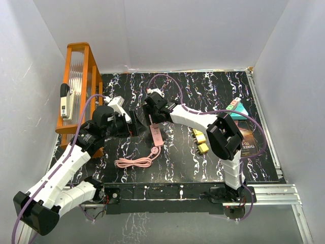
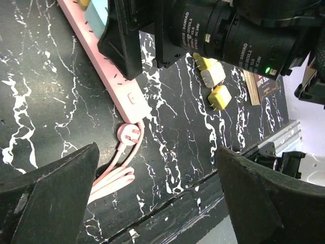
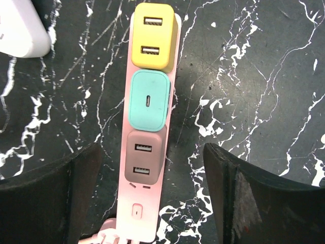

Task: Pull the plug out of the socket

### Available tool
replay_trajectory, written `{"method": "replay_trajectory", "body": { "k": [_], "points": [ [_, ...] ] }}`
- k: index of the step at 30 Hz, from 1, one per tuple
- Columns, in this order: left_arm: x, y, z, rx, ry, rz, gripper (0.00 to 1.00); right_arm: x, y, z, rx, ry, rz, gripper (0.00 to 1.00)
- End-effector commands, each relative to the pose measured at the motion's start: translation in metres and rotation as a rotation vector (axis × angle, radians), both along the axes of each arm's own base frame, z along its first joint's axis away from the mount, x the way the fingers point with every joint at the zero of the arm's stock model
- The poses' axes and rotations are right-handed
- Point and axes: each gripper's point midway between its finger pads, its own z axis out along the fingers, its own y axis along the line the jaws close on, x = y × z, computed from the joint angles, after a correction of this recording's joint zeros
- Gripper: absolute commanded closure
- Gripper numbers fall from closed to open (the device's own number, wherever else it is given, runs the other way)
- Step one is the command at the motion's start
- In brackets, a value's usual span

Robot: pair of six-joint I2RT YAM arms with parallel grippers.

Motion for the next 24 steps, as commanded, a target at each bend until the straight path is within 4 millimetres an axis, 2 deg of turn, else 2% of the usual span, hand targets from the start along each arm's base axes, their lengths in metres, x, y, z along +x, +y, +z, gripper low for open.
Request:
{"method": "replay_trajectory", "body": {
  "k": [1, 8, 12, 14, 16, 20, 24],
  "points": [
    [0.001, 0.008, 0.015, 0.002, -0.039, 0.043, 0.02, 0.012, 0.002, 0.014, -0.056, -0.061, -0.035, 0.33],
    [0.006, 0.006, 0.008, 0.010, -0.019, 0.059, 0.02, 0.008, 0.008, 0.003, -0.032, -0.042, -0.033, 0.55],
    [0.010, 0.001, -0.004, 0.014, 0.034, 0.060, 0.02, 0.004, 0.013, 0.001, -0.001, -0.031, -0.015, 0.68],
    [0.015, 0.004, -0.012, 0.038, 0.058, 0.091, 0.03, 0.003, 0.015, 0.004, 0.018, -0.030, -0.005, 0.73],
    [0.021, 0.015, -0.020, 0.080, 0.070, 0.167, 0.05, -0.001, 0.018, 0.006, 0.038, -0.019, 0.006, 0.78],
    [0.027, 0.015, -0.029, 0.090, 0.075, 0.189, 0.06, -0.006, 0.019, 0.013, 0.098, -0.010, 0.026, 0.83],
    [0.033, -0.002, -0.045, 0.078, 0.145, 0.140, 0.14, -0.008, 0.013, 0.012, 0.183, 0.026, 0.045, 0.84]
  ]
}}
